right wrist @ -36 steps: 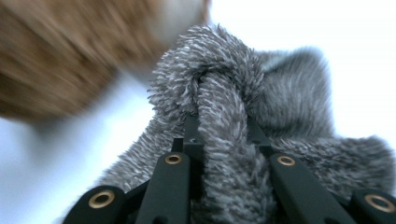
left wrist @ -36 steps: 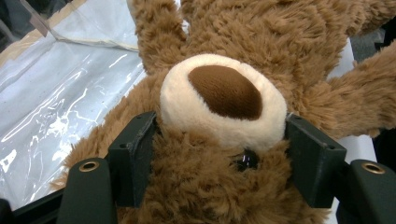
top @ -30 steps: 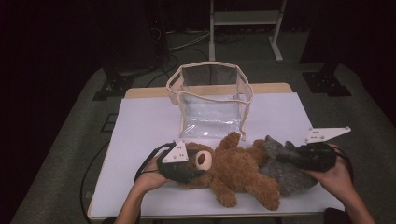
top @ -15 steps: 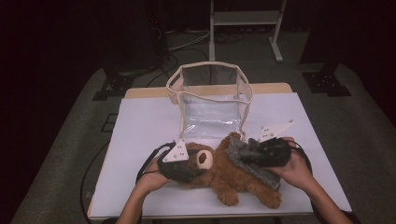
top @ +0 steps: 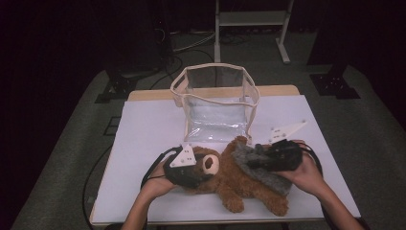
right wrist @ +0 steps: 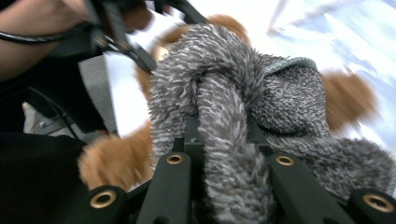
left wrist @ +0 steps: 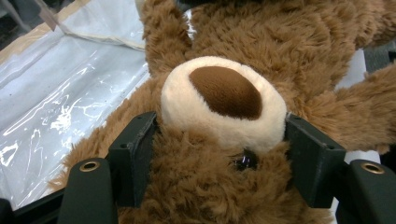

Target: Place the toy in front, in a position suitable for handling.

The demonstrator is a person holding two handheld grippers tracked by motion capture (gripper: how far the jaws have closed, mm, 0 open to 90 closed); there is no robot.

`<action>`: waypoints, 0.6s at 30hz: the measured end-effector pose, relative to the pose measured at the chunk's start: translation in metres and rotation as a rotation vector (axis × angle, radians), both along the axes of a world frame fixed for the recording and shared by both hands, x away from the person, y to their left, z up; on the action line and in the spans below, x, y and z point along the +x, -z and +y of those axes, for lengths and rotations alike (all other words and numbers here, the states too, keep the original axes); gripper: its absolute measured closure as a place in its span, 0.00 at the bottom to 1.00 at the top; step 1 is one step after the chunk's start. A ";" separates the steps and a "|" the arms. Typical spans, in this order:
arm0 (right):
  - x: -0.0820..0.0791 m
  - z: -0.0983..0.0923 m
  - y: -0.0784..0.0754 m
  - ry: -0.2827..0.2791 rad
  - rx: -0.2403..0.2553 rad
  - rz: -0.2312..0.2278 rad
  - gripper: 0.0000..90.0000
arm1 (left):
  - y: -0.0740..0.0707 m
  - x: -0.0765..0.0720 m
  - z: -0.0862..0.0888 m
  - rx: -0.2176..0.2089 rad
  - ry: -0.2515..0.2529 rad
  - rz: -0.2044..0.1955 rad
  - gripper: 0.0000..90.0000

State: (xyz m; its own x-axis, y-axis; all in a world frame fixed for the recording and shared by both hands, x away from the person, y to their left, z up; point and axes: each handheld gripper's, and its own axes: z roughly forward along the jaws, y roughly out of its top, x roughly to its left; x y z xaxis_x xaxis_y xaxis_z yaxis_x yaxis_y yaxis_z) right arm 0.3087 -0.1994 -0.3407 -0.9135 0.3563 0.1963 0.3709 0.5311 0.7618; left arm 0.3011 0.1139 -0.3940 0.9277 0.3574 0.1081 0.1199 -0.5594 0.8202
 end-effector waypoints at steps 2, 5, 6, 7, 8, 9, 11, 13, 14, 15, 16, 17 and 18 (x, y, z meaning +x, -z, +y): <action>0.002 0.021 -0.001 -0.032 -0.048 -0.020 0.85 | 0.000 0.001 0.001 -0.006 -0.021 -0.007 0.35; 0.005 0.026 0.008 -0.027 -0.080 -0.012 0.85 | -0.002 0.002 0.004 -0.018 -0.031 -0.004 0.35; 0.006 0.014 0.016 -0.011 -0.043 0.008 0.85 | -0.002 0.001 0.005 -0.026 -0.022 -0.001 0.35; 0.006 0.014 0.016 -0.011 -0.043 0.008 0.85 | -0.002 0.001 0.005 -0.026 -0.022 -0.001 0.36; 0.005 0.006 0.019 0.000 -0.025 0.020 0.85 | -0.002 0.000 0.004 -0.027 -0.024 0.001 0.36; 0.004 -0.005 0.023 0.020 -0.008 0.033 0.86 | -0.002 0.000 0.003 -0.024 -0.026 0.001 0.36; 0.001 -0.026 0.027 0.072 0.004 0.040 0.86 | -0.002 0.001 0.001 -0.030 -0.035 0.005 0.36; 0.001 -0.031 0.027 0.090 0.000 0.046 0.86 | -0.003 0.001 -0.001 -0.029 -0.041 0.013 0.37; 0.002 -0.034 0.026 0.101 -0.004 0.045 0.86 | -0.003 0.001 -0.003 -0.025 -0.039 0.014 0.37; 0.002 -0.034 0.023 0.103 0.000 0.044 0.86 | -0.004 0.001 -0.003 -0.020 -0.039 0.016 0.37; 0.001 -0.026 0.019 0.088 -0.012 0.023 0.86 | -0.004 0.002 -0.003 -0.016 -0.041 0.016 0.36; 0.002 -0.022 0.018 0.079 -0.019 0.013 0.86 | -0.004 0.002 -0.003 -0.016 -0.041 0.016 0.37; 0.003 -0.016 0.016 0.070 -0.020 0.006 0.86 | -0.003 0.003 -0.003 -0.017 -0.039 0.021 0.37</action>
